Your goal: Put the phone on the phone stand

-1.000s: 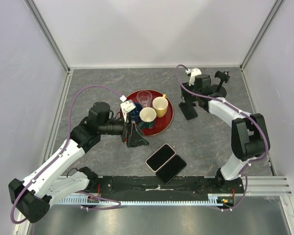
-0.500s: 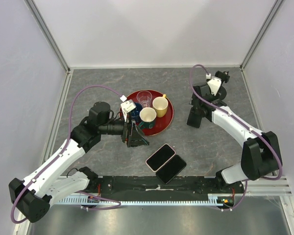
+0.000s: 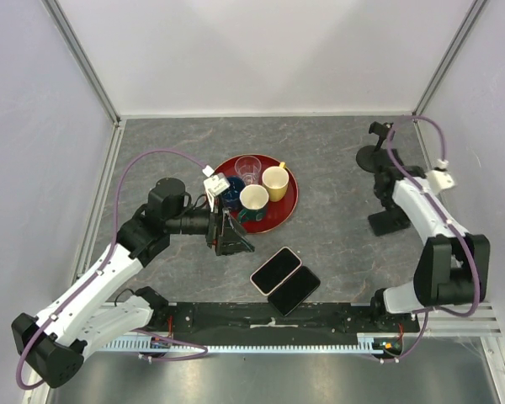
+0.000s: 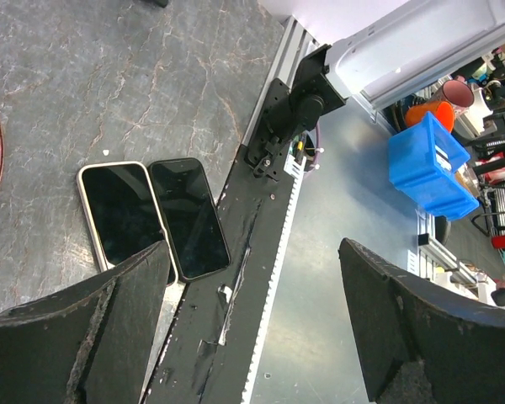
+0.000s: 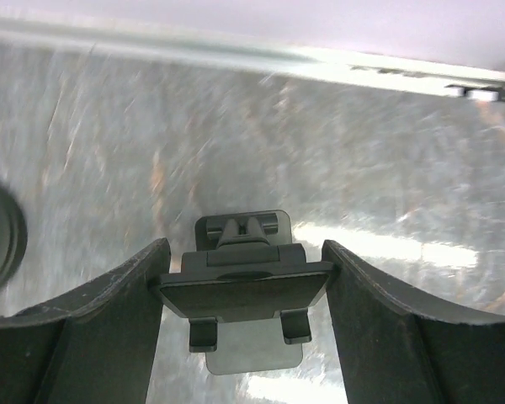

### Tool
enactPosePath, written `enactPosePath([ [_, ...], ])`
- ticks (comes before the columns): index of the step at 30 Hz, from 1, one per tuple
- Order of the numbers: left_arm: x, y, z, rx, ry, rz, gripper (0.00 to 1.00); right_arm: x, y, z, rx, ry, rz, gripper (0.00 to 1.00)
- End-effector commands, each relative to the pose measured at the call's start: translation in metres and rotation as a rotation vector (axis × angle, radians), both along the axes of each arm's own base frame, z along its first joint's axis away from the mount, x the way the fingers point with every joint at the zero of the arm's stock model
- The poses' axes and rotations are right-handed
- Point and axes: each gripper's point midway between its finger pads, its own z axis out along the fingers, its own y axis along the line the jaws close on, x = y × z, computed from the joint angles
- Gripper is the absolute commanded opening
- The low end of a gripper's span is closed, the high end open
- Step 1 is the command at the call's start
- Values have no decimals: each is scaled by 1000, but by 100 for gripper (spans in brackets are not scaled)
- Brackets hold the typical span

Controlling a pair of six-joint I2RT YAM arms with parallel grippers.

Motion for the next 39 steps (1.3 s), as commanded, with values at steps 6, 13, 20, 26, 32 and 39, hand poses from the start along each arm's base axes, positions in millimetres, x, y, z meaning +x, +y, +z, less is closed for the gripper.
enactPosePath([
  [6, -4, -4, 5, -13, 31, -34, 88, -65, -77, 33, -112, -150, -363, 0],
  [13, -4, -6, 15, -22, 23, -49, 87, -67, -98, 30, -124, -122, -442, 0],
  [20, -3, -5, 11, -14, 34, -28, 87, -47, -105, 25, -128, -60, -341, 0],
  [26, -3, -6, 11, -26, 35, -29, 87, -32, -113, 20, -95, -33, -199, 0],
  [32, -3, -8, 13, -30, 39, -44, 86, -32, -121, 4, -51, -15, -194, 0],
  [39, -3, -8, 13, -30, 41, -43, 86, -37, -124, -3, -42, -25, -223, 5],
])
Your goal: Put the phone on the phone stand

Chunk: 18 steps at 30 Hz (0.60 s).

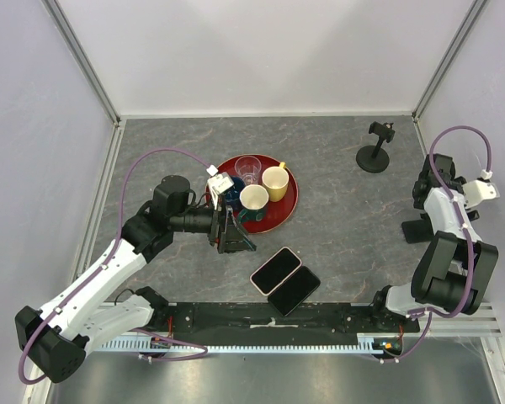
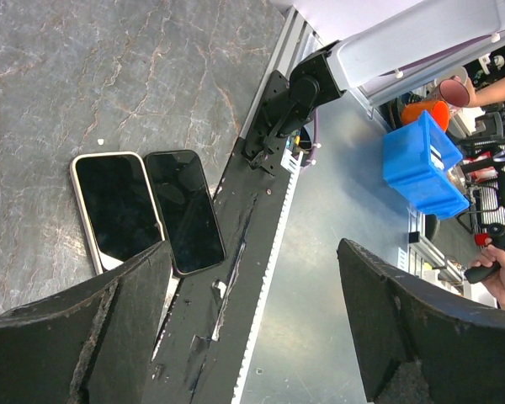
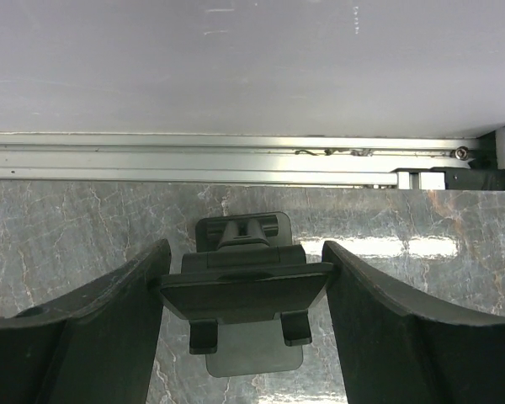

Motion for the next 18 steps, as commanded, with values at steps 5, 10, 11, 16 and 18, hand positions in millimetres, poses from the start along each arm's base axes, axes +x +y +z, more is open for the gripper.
enactPosePath([
  [5, -6, -4, 18, -49, -6, -32, 86, 0, -4, -6, -5, -33, -36, 8],
  [10, -7, -3, 20, -53, -9, -33, 86, -4, -2, -14, 13, -18, -56, 34],
  [11, -8, -3, 20, -54, -8, -34, 86, -4, -1, -15, 20, -17, -48, 46],
  [16, -9, -2, 21, -54, -13, -30, 86, -3, -3, 19, -18, -13, 16, 98],
  [18, -8, -1, 22, -54, -25, -30, 86, -4, -8, 47, -67, 4, 39, 98],
])
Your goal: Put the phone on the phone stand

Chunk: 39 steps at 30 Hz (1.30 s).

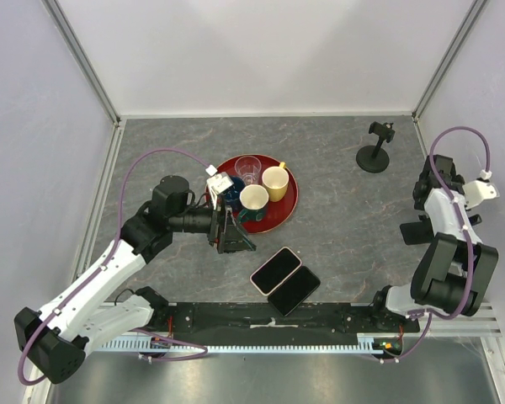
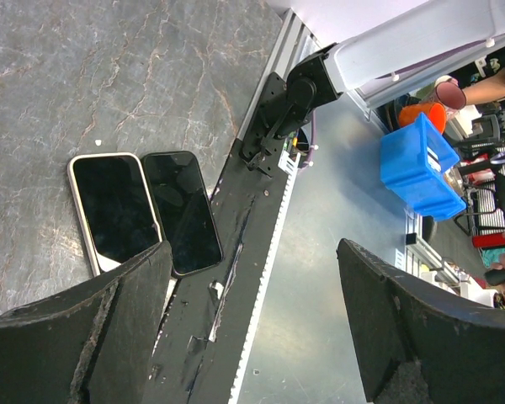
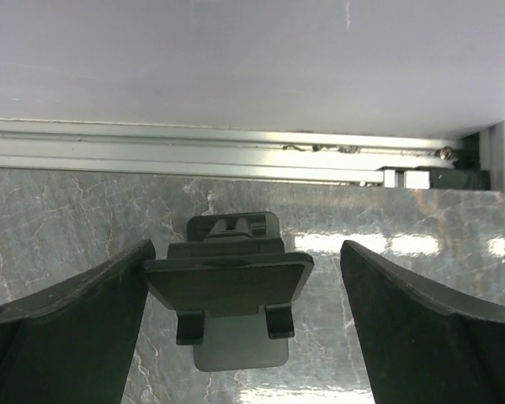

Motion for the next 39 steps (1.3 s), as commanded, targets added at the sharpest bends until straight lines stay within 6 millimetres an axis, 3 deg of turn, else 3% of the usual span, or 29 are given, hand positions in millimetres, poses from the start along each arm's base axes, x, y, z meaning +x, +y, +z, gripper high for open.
enactPosePath([
  [1, -7, -1, 19, -44, -29, -29, 86, 1, -6, 71, -109, -23, 64, 98],
  [2, -6, -1, 19, -43, -35, -24, 86, 4, -5, 93, -151, -7, 101, 98],
  [3, -5, 0, 18, -40, -42, -20, 86, -4, -5, 111, -222, 37, 78, 98],
  [6, -2, 0, 13, -22, -42, -11, 86, 15, 28, 156, -316, 59, 212, 98],
  [8, 0, 0, 8, -8, -34, -1, 86, 41, 76, 167, -319, 49, 428, 98],
  [9, 2, 0, 3, 4, -26, 8, 85, 53, 97, 167, -322, 106, 587, 98],
  [10, 4, 0, -2, 19, -17, 18, 85, 74, 152, 156, -239, 65, 865, 98],
  [11, 8, 2, -14, 65, 11, 48, 84, 80, 184, 140, -170, 70, 1051, 98],
  [13, 13, 2, -35, 149, 45, 66, 81, 76, 251, 117, 0, 61, 1392, 98],
  [14, 10, 3, -45, 191, 71, 65, 80, 68, 260, 108, 52, 67, 1416, 98],
  [16, 8, -1, -62, 270, 75, 61, 80, 47, 297, 97, 162, 45, 1559, 98],
  [19, -1, -11, -83, 374, 35, 58, 80, 14, 320, 65, 303, 117, 1643, 98],
  [21, -2, -14, -96, 438, 14, 78, 69, -15, 342, 43, 412, 193, 1729, 98],
  [22, -2, -17, -113, 517, -8, 89, 67, -26, 347, 32, 444, 221, 1732, 98],
  [25, -4, -25, -140, 636, -30, 90, 65, -55, 372, 13, 519, 223, 1761, 98],
  [27, -5, -32, -146, 654, -13, 100, 55, -78, 397, 7, 601, 200, 1798, 98],
  [31, -43, -72, -138, 519, 14, -57, 55, -97, 401, -19, 621, 201, 1715, 93],
  [34, -73, -79, -145, 487, 91, -131, 58, -91, 386, -18, 583, 125, 1598, 93],
  [39, -106, -74, -158, 428, 238, -175, 52, -89, 372, -5, 560, -45, 1532, 90],
])
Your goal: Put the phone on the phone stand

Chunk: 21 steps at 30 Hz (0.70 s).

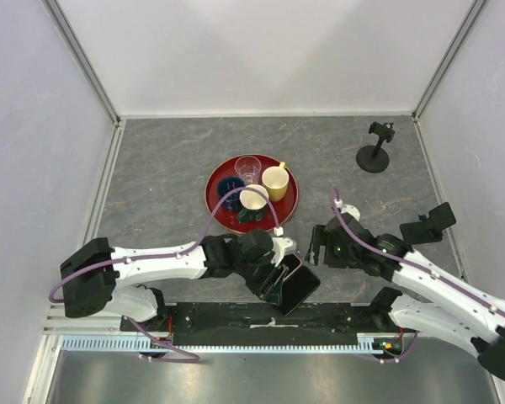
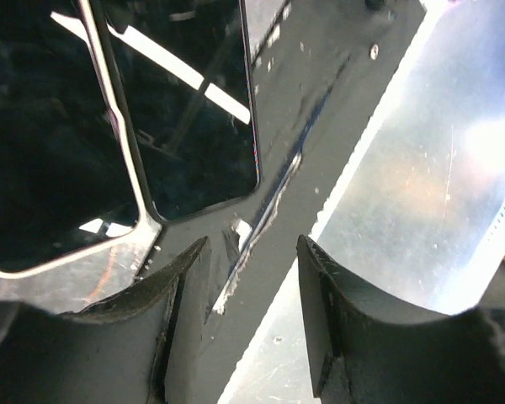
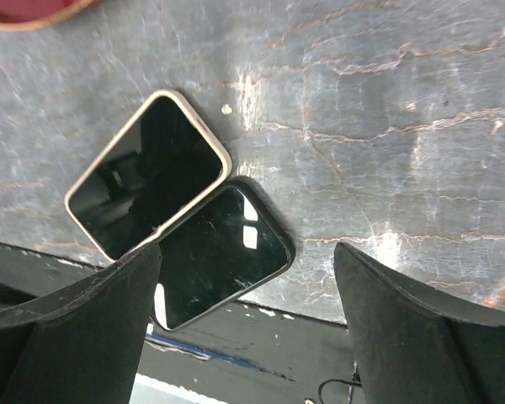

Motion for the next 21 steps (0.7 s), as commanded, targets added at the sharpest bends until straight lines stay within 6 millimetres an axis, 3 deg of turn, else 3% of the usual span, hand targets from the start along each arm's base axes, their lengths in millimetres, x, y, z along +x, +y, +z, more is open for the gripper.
enactPosePath([
  [1, -33, -6, 2, -114, 167, 2, 52, 18, -8, 20, 91, -132, -166, 90],
  [6, -48, -4, -16, -89, 222, 15, 67, 20, -9, 22, 79, -137, -166, 91],
  [11, -50, -14, -33, -59, 247, 15, 67, 22, -5, 20, 77, -126, -165, 93],
  [16, -41, -30, -45, -53, 220, 11, 67, 25, -11, 33, 113, -177, -210, 93],
  [21, -30, -61, -38, -88, 185, -23, 69, 27, -24, 50, 138, -235, -272, 94],
])
